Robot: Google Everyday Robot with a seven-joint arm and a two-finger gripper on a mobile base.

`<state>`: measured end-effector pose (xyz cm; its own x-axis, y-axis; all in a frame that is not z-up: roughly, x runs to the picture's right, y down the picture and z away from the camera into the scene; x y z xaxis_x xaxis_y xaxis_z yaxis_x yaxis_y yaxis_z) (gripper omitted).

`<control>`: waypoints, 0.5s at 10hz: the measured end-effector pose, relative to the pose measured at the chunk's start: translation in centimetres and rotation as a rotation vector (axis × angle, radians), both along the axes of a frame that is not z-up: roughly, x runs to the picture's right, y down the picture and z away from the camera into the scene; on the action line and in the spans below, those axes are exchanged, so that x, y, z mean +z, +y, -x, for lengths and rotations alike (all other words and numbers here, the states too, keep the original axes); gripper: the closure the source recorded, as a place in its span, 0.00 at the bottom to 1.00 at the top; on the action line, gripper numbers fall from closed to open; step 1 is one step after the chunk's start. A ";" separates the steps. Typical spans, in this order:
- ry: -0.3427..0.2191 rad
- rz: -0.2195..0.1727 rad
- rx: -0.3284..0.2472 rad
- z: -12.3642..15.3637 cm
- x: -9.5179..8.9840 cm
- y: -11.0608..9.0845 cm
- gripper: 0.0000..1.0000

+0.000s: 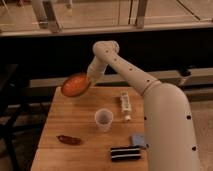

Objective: Pick up the ceramic bowl

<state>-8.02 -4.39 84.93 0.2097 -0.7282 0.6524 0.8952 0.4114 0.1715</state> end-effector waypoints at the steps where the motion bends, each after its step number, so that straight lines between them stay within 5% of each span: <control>1: -0.001 -0.001 -0.002 -0.1 -0.1 -0.1 1.00; 5: 0.000 -0.002 -0.009 -0.3 -0.4 -0.5 1.00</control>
<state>-7.69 -4.84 84.56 0.2031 -0.7316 0.6507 0.8987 0.4032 0.1728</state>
